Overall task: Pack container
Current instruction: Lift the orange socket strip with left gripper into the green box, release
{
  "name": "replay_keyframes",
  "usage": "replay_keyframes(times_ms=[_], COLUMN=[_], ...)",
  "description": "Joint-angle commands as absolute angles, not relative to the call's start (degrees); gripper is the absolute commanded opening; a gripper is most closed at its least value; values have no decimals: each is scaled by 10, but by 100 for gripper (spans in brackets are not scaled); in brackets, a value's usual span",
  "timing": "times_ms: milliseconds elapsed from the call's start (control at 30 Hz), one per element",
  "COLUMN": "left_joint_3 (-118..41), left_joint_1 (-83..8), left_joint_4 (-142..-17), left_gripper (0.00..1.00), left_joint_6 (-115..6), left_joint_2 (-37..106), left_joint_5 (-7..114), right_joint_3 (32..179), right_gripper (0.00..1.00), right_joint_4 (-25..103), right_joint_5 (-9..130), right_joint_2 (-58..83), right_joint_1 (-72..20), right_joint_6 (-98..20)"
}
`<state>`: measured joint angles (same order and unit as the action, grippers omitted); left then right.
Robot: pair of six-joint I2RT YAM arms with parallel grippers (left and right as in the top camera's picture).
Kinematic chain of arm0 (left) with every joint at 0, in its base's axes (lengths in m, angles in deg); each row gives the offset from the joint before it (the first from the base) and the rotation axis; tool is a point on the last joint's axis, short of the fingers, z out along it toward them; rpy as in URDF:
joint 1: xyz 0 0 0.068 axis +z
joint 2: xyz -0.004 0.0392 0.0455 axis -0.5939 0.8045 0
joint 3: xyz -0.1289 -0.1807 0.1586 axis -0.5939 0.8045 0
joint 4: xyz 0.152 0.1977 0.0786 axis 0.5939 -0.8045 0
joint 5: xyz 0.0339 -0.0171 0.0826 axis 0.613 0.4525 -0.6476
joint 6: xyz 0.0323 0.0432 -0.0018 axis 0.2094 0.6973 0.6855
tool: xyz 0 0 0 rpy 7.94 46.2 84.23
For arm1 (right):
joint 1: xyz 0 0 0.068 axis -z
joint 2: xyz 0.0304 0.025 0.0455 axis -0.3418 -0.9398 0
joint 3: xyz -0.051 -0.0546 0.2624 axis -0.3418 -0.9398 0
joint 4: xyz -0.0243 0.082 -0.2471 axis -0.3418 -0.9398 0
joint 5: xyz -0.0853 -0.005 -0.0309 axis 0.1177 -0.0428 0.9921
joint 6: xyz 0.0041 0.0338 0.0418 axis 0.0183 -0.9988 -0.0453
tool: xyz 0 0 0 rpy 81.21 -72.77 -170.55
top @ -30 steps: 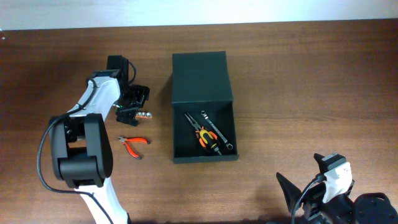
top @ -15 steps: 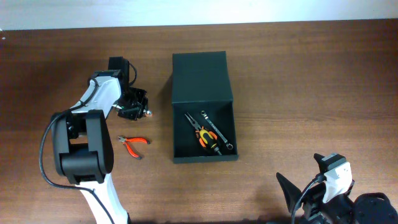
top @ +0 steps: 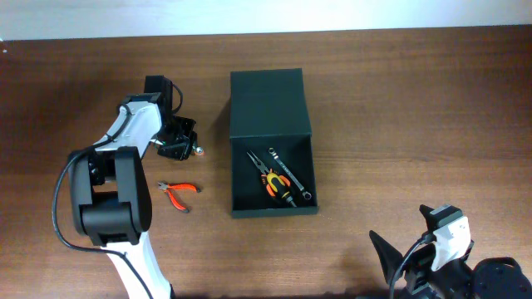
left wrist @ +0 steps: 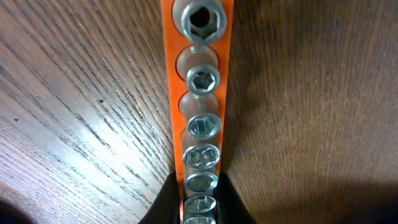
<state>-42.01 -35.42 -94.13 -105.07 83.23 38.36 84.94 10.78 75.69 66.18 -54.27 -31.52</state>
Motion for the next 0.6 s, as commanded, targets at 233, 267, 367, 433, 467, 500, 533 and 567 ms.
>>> replay_keyframes(times_ms=[233,267,367,433,467,500,533,567], left_joint_3=[-421,-421,-421,-421,-421,-421,-421,-421], left_joint_1=[-378,-387,-420,-449,-464,-483,-504,-523], left_joint_4=[-942,-943,-943,-943,-943,-942,-942,-942], left_gripper=[2,2,2,2,2,2,2,2], left_joint_6=[-1023,-1023,-1024,-1024,-1024,-1024,-1024,-1025], left_joint_2=[697,679,629,601,589,578,569,562], left_joint_5=[354,348,324,311,306,300,293,287], right_joint_3=[848,848,848,848,848,848,848,848], right_gripper=[99,99,99,99,99,99,99,99], right_joint_4=[111,111,111,111,111,111,111,111], right_joint_5=[766,766,766,766,766,766,766,766], right_joint_2=[666,666,666,666,666,666,666,666], right_joint_1=[-541,-541,-541,-541,-541,-541,-541,-541], right_joint_6=[-322,-322,-322,-322,-322,-322,-322,-322])
